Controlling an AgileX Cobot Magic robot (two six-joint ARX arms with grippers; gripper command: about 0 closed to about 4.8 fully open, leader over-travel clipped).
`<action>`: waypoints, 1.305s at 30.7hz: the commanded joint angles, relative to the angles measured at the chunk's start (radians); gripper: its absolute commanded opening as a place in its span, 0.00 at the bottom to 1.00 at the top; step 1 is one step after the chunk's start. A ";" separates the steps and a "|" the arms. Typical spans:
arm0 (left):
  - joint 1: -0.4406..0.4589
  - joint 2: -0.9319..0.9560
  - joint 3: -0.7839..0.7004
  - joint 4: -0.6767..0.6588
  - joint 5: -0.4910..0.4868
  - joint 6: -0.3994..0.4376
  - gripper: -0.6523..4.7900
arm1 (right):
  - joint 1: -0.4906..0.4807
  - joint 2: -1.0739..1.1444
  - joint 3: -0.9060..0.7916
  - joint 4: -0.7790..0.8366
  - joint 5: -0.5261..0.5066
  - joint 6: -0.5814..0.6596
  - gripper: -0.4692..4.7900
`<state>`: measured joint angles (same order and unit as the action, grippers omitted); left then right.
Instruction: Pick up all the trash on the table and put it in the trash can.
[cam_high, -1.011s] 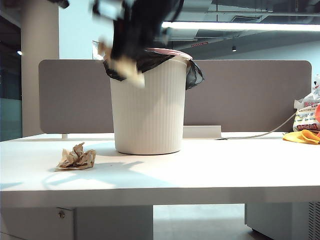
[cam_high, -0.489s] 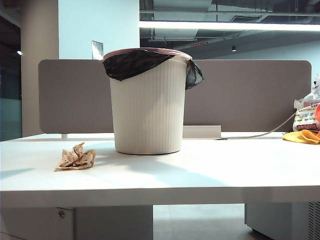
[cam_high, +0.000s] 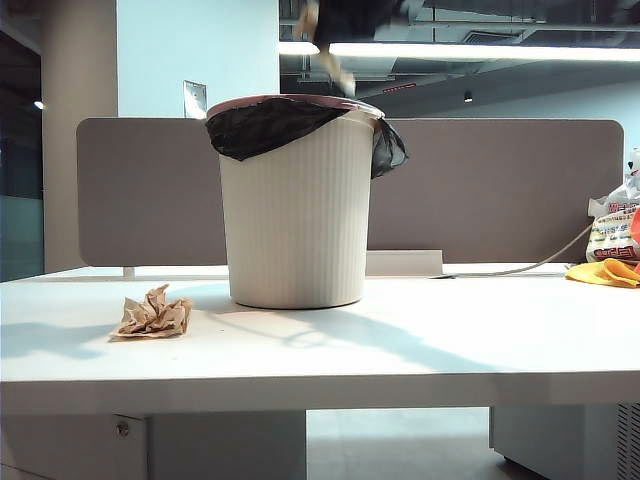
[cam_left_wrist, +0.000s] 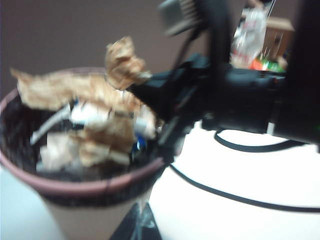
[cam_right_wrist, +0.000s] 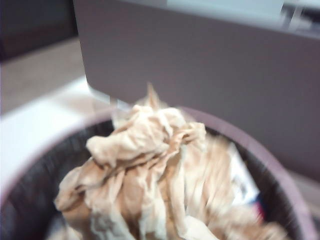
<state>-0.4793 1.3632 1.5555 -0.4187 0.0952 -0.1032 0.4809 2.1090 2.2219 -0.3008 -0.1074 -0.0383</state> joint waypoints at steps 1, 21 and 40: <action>-0.002 -0.003 0.005 -0.044 -0.020 0.073 0.11 | 0.002 0.019 0.004 -0.011 0.016 0.004 0.08; -0.002 -0.027 0.007 -0.098 -0.092 0.103 0.11 | 0.009 -0.007 0.013 0.000 -0.097 0.001 0.83; -0.004 -0.331 0.005 -0.448 -0.130 0.104 0.11 | 0.179 -0.229 0.010 -0.478 -0.254 -0.098 0.08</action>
<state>-0.4820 1.0382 1.5600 -0.8295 -0.0143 0.0002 0.6426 1.8870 2.2280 -0.7135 -0.3798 -0.1154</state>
